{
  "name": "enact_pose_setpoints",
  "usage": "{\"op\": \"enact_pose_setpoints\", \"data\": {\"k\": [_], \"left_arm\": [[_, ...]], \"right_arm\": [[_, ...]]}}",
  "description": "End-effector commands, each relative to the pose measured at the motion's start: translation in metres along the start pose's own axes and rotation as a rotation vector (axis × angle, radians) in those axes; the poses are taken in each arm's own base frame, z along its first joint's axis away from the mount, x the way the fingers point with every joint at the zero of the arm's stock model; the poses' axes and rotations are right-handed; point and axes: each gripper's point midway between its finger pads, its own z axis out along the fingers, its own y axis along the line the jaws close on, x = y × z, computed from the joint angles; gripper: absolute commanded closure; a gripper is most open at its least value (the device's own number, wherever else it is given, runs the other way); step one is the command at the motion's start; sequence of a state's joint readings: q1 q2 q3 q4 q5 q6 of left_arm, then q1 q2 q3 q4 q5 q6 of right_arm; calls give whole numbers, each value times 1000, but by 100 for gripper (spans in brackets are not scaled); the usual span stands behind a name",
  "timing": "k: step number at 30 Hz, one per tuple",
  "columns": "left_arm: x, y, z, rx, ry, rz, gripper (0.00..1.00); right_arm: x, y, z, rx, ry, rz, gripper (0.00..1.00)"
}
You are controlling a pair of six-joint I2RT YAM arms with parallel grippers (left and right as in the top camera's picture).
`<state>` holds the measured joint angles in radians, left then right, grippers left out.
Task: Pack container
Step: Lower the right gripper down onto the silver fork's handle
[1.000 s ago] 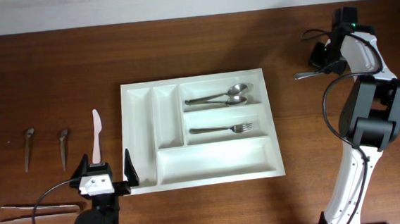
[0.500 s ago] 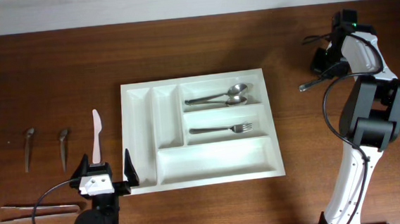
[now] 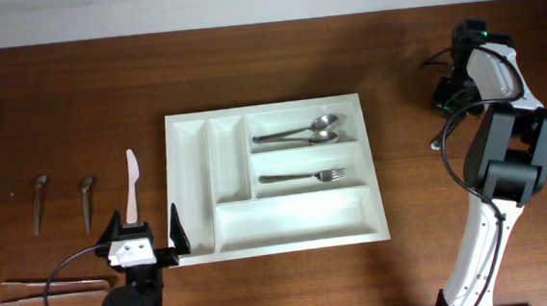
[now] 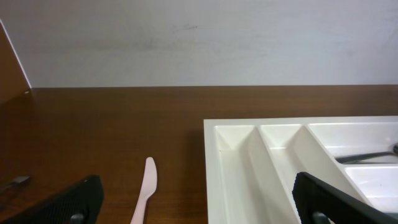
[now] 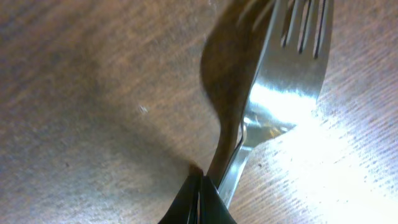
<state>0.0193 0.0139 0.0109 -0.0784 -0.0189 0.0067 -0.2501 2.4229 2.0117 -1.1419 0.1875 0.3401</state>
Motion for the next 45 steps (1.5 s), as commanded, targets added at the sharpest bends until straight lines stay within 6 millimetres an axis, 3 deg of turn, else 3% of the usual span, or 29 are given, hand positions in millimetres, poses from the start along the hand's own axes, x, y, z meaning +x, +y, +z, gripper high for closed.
{"op": "enact_pose_setpoints", "data": {"k": [1,3,4,6,8,13,17,20,23,28,35,45], "left_arm": [[0,2,0,-10,-1,12,1],[0,2,0,-10,-1,12,1],[0,2,0,-10,-1,12,1],[0,2,0,-10,-1,12,1],[0,2,0,-10,-1,12,1],[0,2,0,-10,-1,12,1],[0,2,0,-10,-1,12,1],[0,2,0,-10,-1,12,1],[0,2,0,-10,-1,12,1],[0,2,0,-10,-1,12,1],[0,2,0,-10,-1,12,1],[0,2,0,-10,-1,12,1]], "right_arm": [[2,-8,5,33,15,19,96],[0,-9,-1,34,14,19,93],[-2,-9,-7,32,9,20,83],[-11,-10,-22,23,-16,26,50],[-24,-10,-43,8,-60,37,24],[-54,-21,-116,-39,-192,77,2],[-56,-37,-165,-57,-257,94,1],[-47,-51,-177,-39,-238,33,1],[-34,-65,-170,-9,-171,-59,1],[-27,-85,-152,5,-95,-65,1],[-13,-80,-116,-119,31,-102,1],[12,-60,-37,-102,166,-140,0]]}}
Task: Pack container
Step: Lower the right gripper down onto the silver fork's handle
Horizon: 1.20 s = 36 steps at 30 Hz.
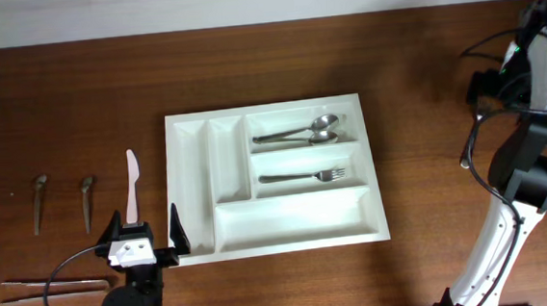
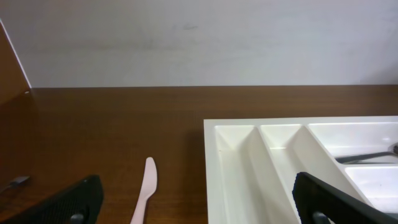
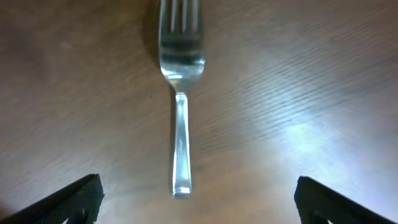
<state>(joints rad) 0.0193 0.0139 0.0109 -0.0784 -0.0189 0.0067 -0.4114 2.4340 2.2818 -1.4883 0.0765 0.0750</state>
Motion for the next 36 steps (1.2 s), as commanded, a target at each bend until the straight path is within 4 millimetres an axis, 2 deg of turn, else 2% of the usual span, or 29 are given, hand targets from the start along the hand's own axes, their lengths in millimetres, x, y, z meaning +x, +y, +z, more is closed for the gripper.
{"op": "enact_pose_setpoints", "data": {"k": [1,5,9,24,36], "left_arm": [[0,2,0,-10,-1,12,1],[0,2,0,-10,-1,12,1],[0,2,0,-10,-1,12,1],[0,2,0,-10,-1,12,1],[0,2,0,-10,-1,12,1]], "right_arm": [[10,9,22,-12,45,-23,0],[14,7,43,-12,66,-18,0],[16,5,51,-12,72,-12,0],[-4,7,52,-18,-8,-4,0],[-9,8,52,-25,-27,106,0]]}}
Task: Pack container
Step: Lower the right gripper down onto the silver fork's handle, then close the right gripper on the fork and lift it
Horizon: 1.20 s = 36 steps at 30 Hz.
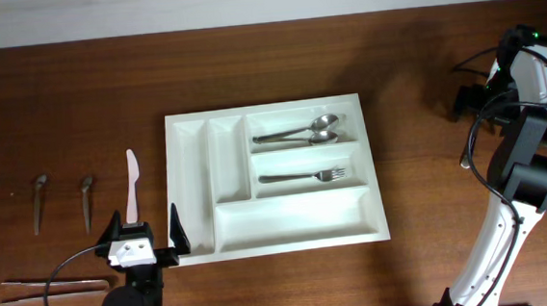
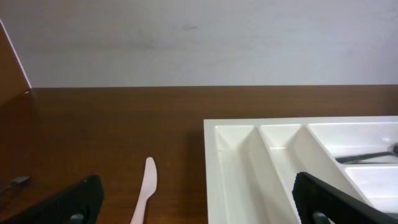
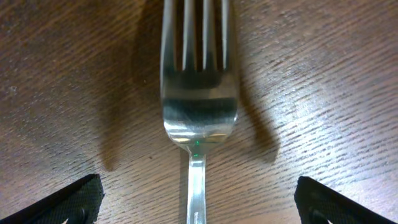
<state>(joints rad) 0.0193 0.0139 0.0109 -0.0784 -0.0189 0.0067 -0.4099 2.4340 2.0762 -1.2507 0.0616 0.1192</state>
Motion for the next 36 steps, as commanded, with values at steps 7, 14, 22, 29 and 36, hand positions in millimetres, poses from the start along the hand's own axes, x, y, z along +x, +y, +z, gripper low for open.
{"op": "enact_pose_setpoints", "data": {"k": [7,14,22,29,36], "left_arm": [[0,2,0,-10,-1,12,1],[0,2,0,-10,-1,12,1],[0,2,0,-10,-1,12,1],[0,2,0,-10,-1,12,1],[0,2,0,-10,-1,12,1]], "right_arm": [[4,-2,5,-4,12,55,0],[11,-7,22,-2,34,52,0],[10,-7,23,-2,31,51,0],[11,-7,23,-3,32,51,24],[11,-7,23,-3,32,51,58]]}}
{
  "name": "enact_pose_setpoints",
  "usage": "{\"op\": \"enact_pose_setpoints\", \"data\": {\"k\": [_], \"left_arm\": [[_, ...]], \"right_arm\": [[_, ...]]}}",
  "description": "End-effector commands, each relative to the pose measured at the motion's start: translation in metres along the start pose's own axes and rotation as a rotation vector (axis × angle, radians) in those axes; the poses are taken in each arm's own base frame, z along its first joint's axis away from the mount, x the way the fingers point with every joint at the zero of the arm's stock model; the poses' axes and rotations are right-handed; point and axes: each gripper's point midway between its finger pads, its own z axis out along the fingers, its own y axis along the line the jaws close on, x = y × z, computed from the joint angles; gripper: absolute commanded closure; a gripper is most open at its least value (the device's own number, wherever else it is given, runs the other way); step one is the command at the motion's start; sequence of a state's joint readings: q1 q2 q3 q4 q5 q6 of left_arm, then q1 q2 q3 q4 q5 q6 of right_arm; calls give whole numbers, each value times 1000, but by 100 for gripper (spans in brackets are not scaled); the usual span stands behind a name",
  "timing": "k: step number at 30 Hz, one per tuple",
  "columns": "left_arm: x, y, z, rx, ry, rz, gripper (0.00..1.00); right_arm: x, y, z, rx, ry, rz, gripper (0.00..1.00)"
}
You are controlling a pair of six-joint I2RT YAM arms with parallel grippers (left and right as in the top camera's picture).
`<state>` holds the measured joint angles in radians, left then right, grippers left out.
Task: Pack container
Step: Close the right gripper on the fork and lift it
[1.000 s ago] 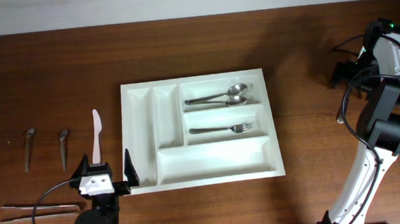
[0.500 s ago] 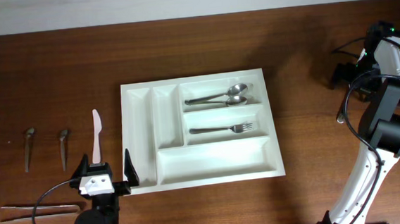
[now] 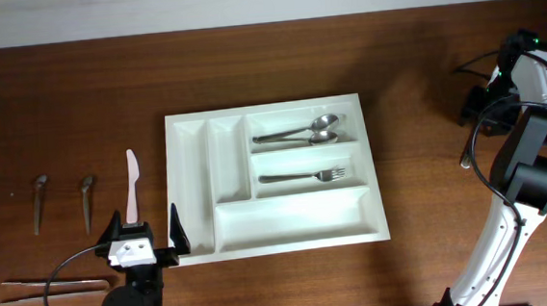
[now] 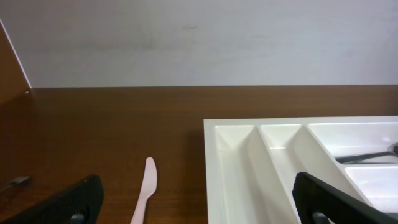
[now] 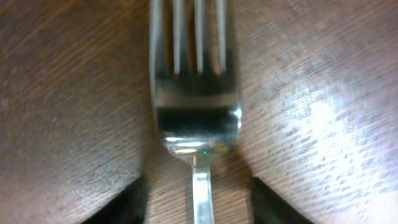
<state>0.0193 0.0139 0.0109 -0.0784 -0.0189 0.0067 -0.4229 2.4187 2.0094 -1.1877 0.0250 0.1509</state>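
Note:
A steel fork [image 5: 196, 112] lies flat on the wood at the far right of the table, tines pointing away from the camera. My right gripper [image 5: 196, 202] is low over it, open, with a dark finger [image 5: 127, 205] on each side of the handle and a gap on both sides. In the overhead view the right gripper [image 3: 473, 105] hides the fork. The white cutlery tray [image 3: 288, 219] holds two spoons [image 3: 301, 132] and a fork [image 3: 304, 177]. My left gripper [image 3: 146, 241] rests open at the tray's front left corner.
A pink plastic knife [image 3: 132, 187] lies just left of the tray, also seen as the knife [image 4: 145, 196]. Two small utensils [image 3: 39, 200] [image 3: 87, 200] and a thin pair of sticks [image 3: 46, 287] lie at the far left. A cable loops beside the right arm [image 3: 521, 165].
The right gripper's fingers have come closer together on either side of the fork's handle, and the fork looks larger in the wrist view. The left arm has not moved.
At first my right gripper was shut on the fork's handle, the fork tilted against the table. Then it stood open and higher, further right, with the fork lying flat. Then it was low over the fork with fingers wide, and now they are narrowed around the handle.

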Motion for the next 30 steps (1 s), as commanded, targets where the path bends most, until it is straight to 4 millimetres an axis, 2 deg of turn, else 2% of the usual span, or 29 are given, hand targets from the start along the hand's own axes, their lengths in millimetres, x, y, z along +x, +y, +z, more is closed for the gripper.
{"op": "enact_pose_setpoints", "data": {"k": [1,3,5,8,13,17,20,24,27,30], "left_arm": [[0,2,0,-10,-1,12,1],[0,2,0,-10,-1,12,1],[0,2,0,-10,-1,12,1],[0,2,0,-10,-1,12,1],[0,2,0,-10,-1,12,1],[0,2,0,-10,-1,12,1],[0,2,0,-10,-1,12,1],[0,2,0,-10,-1,12,1],[0,2,0,-10,-1,12,1],[0,2,0,-10,-1,12,1]], "right_arm": [[9,-8,12,36,37,6,65],[9,-8,12,36,37,14,81],[9,-7,12,32,39,24,91],[10,-4,12,13,44,27,96],[15,-4,10,17,62,97,96],[14,3,-6,-10,62,157,96],[7,14,-33,-57,23,164,96],[4,38,-82,-148,-19,205,96],[10,71,-122,-276,-25,208,96],[24,109,-159,-377,-27,180,96]]}}
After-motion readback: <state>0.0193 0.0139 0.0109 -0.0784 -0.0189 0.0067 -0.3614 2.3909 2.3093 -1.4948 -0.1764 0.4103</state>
